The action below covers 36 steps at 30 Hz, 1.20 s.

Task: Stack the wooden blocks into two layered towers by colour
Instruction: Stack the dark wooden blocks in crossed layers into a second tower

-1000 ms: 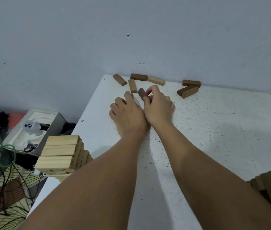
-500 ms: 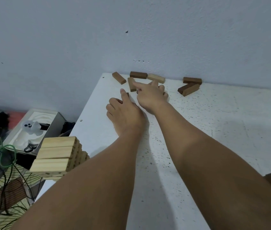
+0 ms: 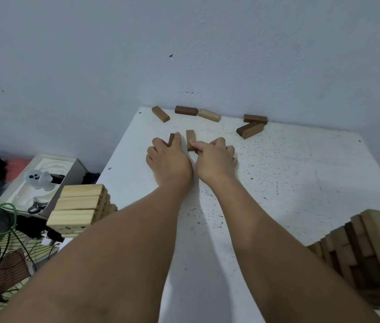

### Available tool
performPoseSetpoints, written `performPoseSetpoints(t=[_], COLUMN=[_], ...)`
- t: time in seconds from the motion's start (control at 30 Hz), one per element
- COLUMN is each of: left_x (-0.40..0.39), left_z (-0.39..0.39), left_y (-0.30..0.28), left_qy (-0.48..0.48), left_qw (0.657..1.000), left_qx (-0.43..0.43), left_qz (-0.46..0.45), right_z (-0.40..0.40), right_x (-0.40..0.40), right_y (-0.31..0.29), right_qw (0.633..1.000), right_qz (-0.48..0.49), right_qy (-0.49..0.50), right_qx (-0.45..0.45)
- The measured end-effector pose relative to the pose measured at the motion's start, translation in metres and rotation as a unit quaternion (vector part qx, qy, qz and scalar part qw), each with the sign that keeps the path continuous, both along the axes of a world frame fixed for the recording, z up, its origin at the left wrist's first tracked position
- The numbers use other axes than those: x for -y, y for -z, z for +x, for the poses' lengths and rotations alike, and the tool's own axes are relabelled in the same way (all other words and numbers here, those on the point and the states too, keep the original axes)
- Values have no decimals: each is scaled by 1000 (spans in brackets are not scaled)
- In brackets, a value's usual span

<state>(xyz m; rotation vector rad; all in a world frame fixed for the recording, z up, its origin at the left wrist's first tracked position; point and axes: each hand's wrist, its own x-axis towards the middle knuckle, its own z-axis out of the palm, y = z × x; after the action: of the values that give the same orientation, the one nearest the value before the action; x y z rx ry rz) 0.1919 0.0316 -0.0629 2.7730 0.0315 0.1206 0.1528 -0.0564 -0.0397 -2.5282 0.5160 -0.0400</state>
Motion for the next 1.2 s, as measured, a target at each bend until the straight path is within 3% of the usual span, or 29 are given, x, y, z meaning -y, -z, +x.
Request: performPoseSetpoints(t=[0.4, 0.53, 0.83, 0.97, 1.2], left_x=[-7, -31, -80, -83, -84], left_z=[-96, -119, -169, -182, -180], left_y=[-12, -5, -2, 8, 13], left_qy=[25, 84, 186, 181, 192], left_qw=[982, 966, 950, 952, 954], left_qx=[-38, -78, -85, -10, 5], left_qz=[-183, -231, -236, -247, -228], right_z=[-111, -147, -207, -211, -217], right_x=[-9, -9, -13, -9, -6], right_y=[6, 12, 34, 39, 42], right_qw=[1000, 999, 989, 983, 979], right_qz=[6, -13, -11, 15, 28], right_qy=[-4, -28, -88, -97, -115], right_qx=[16, 29, 115, 155, 165])
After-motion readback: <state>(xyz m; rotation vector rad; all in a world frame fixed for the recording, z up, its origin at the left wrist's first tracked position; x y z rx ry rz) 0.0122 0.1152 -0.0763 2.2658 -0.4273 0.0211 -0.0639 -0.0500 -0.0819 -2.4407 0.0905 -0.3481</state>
